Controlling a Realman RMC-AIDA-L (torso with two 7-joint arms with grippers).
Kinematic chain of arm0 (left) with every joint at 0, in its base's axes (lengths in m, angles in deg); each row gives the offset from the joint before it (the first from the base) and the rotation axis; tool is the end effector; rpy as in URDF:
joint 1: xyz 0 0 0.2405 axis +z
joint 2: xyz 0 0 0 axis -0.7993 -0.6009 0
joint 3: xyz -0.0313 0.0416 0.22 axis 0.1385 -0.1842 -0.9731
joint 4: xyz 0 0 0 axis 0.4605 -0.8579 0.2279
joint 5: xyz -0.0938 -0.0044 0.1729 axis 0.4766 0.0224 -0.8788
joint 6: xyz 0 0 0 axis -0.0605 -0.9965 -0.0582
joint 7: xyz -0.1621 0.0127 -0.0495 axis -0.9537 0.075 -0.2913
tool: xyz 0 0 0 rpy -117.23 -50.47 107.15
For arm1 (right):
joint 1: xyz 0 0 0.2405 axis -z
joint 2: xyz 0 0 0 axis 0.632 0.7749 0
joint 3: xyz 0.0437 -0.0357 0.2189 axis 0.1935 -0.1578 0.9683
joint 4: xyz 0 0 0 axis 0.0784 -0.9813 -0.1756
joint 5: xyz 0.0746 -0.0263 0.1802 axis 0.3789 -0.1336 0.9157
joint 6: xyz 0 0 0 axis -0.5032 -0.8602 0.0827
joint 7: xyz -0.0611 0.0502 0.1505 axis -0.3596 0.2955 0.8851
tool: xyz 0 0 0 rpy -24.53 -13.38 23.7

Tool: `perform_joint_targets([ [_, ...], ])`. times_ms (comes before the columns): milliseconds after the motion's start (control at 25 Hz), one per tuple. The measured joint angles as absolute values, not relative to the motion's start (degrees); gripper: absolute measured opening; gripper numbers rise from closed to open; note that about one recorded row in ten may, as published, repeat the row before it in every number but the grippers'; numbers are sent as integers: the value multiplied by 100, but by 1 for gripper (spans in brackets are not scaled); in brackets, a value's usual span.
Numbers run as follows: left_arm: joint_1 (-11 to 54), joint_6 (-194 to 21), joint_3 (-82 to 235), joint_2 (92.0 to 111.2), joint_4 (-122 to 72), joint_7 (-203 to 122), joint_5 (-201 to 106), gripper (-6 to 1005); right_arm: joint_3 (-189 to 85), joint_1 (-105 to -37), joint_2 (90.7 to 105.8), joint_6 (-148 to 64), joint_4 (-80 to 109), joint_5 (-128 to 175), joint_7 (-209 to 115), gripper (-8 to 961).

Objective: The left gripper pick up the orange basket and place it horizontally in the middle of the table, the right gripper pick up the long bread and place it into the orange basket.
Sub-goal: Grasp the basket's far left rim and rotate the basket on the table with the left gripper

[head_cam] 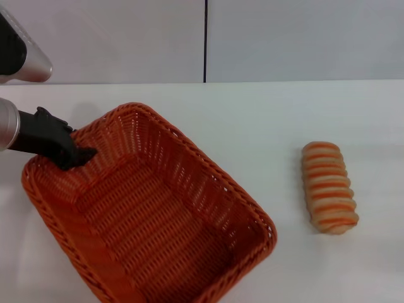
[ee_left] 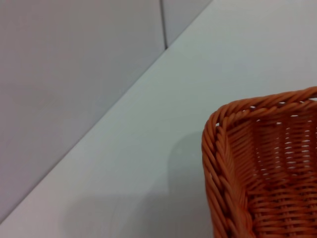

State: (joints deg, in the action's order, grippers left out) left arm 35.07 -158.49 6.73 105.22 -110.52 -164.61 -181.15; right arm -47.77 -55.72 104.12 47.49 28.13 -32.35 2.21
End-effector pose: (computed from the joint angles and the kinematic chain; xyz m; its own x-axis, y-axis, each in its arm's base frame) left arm -0.2256 0.3218 0.0314 0.8595 0.4907 -0.1430 0.3498 -0.7687 -0.5355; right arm 0.3132 0.2636 0.1460 0.3332 0.4344 -0.8369 -0.8718 -0.1962 -0.4489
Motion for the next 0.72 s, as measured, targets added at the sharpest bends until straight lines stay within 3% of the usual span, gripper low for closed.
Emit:
perform_joint_targets([
  [320,3439,-16227,696,10524,-11330,-16797,-18140,230,-4768,-5583,10417,4786,2811,-3211,235,666],
  [720,3402,-16214,728,10524,-11228,-17424,-18144,231,-4547,-5662,10404,4811,2854,-3136,359,663],
])
